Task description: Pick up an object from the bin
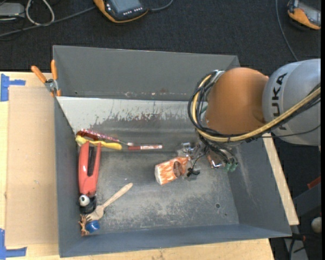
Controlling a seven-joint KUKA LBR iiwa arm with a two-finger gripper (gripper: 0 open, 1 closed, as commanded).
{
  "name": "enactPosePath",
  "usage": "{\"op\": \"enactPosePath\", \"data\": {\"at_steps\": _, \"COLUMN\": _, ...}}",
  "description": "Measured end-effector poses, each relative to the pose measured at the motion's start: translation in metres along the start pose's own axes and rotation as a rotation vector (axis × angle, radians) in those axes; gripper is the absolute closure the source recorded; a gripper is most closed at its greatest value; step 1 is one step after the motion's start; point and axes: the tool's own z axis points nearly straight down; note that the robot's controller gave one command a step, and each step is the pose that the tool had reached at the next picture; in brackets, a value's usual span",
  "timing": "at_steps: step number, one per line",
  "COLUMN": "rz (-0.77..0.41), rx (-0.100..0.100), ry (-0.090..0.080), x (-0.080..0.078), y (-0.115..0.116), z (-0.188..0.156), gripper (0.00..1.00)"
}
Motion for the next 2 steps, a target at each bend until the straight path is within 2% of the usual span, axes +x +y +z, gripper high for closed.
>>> {"op": "enactPosePath", "data": {"at_steps": 1, "rz": -0.03, "rx": 0.0, "ry": -0.002, "x": -0.01, "y": 0.008, "z": -0.132, "gripper": 1.0}}
{"op": "enactPosePath", "data": {"at_steps": 2, "rz": -0.026, "rx": 0.0, "ry": -0.002, "x": -0.009, "y": 0.01, "z": -0.144, "gripper": 1.0}}
